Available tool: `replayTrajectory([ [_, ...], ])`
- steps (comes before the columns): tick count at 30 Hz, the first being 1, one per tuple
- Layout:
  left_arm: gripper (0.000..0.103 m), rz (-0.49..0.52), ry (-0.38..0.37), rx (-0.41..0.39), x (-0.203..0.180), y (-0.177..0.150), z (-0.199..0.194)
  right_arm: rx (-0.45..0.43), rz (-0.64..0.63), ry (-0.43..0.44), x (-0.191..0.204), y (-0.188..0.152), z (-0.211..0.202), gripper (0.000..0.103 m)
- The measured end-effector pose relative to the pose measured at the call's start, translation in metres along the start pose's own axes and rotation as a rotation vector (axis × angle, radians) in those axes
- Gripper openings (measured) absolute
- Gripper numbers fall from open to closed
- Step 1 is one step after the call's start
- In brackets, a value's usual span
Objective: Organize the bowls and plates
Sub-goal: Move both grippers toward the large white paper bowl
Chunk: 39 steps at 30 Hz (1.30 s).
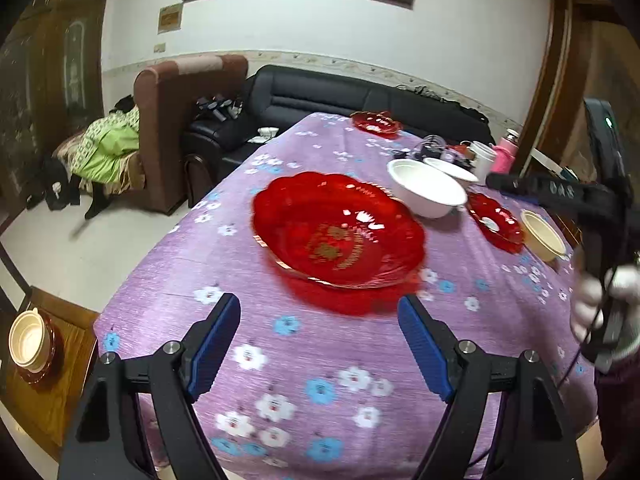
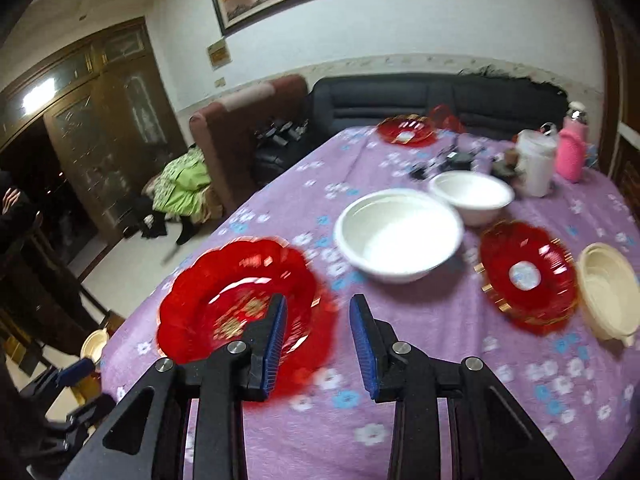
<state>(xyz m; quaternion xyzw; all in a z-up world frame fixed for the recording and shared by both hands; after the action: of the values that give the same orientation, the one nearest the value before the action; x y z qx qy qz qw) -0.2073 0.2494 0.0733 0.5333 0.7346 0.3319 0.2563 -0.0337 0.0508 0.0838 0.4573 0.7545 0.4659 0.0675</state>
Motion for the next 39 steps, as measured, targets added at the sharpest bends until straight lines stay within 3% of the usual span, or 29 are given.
replayTrajectory([
  [7, 0.081, 0.053, 0.003, 0.009, -0.028, -0.004, -0.004, -0.075, 0.023, -0.055, -0.025, 0.003, -0.034, 0.039],
  [24, 0.081, 0.069, -0.024, 0.051, -0.058, 0.006, 0.014, -0.006, 0.184, -0.108, -0.09, -0.063, -0.037, 0.041],
  [34, 0.087, 0.075, -0.007, 0.049, -0.072, 0.061, 0.051, -0.004, 0.233, -0.124, -0.108, -0.059, -0.039, 0.044],
  [39, 0.087, 0.095, -0.018, 0.082, -0.096, 0.106, 0.092, 0.014, 0.337, -0.052, -0.124, -0.046, -0.014, 0.045],
])
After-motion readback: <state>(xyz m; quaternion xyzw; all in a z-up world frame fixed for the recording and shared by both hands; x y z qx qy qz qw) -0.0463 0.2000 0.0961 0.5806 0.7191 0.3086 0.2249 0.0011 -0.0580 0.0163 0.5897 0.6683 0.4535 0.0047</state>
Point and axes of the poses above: each gripper's, at about its wrist camera, not at the fingertips, and z roughly the way its jaws point, x to its left, y to its top, the point moved 4 cm from there along z, roughly the way its jaws point, and after that the axes turned 12 degrees about y, right-handed, at the moved point
